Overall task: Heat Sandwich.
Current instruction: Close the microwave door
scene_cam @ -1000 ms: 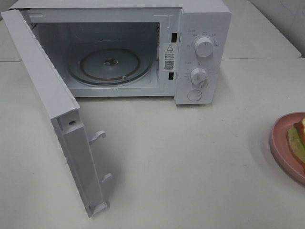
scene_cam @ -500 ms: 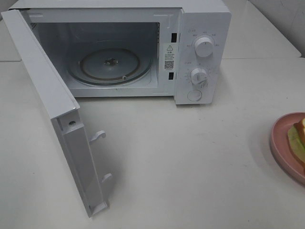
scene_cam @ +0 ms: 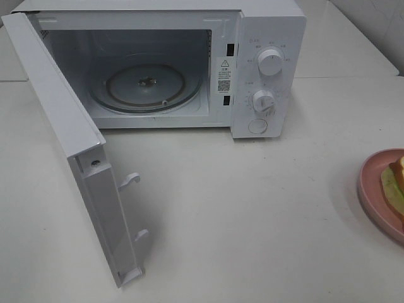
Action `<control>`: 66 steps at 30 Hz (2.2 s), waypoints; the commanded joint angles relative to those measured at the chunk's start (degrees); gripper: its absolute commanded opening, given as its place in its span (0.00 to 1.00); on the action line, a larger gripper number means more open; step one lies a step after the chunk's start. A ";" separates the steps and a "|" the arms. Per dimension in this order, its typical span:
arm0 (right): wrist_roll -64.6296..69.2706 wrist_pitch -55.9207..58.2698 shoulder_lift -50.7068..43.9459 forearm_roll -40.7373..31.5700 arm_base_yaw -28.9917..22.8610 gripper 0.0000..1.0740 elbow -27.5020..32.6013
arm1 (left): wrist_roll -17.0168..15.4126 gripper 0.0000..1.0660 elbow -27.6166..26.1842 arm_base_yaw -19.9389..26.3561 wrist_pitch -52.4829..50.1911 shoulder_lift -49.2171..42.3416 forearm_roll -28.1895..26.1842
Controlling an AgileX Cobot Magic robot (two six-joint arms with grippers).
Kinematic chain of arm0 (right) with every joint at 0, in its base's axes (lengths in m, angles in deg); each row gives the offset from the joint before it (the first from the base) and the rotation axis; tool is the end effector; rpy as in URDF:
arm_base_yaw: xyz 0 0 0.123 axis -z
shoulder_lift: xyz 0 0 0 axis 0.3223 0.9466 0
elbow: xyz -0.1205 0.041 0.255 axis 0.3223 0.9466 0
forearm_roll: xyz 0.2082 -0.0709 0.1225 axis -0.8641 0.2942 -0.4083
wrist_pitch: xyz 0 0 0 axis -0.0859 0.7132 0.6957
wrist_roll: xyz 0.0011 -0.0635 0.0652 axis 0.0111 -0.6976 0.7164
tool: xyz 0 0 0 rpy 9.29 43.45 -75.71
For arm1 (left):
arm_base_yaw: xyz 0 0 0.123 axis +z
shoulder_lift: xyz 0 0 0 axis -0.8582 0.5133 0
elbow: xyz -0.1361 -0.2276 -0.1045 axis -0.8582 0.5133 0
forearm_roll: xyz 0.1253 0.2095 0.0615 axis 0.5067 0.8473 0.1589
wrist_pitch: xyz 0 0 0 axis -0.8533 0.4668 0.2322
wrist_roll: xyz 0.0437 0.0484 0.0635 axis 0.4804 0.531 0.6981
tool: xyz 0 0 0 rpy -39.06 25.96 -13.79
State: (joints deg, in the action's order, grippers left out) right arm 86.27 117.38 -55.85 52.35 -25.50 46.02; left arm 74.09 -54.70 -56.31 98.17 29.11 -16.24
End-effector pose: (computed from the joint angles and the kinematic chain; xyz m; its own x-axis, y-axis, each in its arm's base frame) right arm -0.0031 -0.0041 0.2821 -0.4028 -0.0433 -0.9143 -0.0786 0.9968 -0.0125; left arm -0.0077 -0.0040 0.2803 -0.4528 0.0059 -0.8916 -0.0001 1.0000 0.0067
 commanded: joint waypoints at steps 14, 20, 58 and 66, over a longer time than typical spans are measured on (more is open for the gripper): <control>-0.40 -0.69 -1.55 -0.23 0.29 0.70 0.23 | -0.29 0.62 -1.49 0.00 -11.23 14.04 -0.63; -0.40 -0.69 -1.55 -0.23 0.29 0.70 0.23 | -0.11 0.34 1.09 0.00 -17.70 21.54 -0.63; -0.40 -0.69 -1.55 -0.23 0.29 0.70 0.23 | -8.82 0.00 15.93 0.00 -97.57 65.78 17.88; -0.40 -0.69 -1.55 -0.23 0.29 0.70 0.23 | -17.13 0.00 10.89 -0.92 -102.22 74.89 29.97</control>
State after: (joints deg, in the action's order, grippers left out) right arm 86.27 117.38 -55.85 52.35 -25.50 46.02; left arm 59.25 -42.39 -56.54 -2.84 102.68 11.38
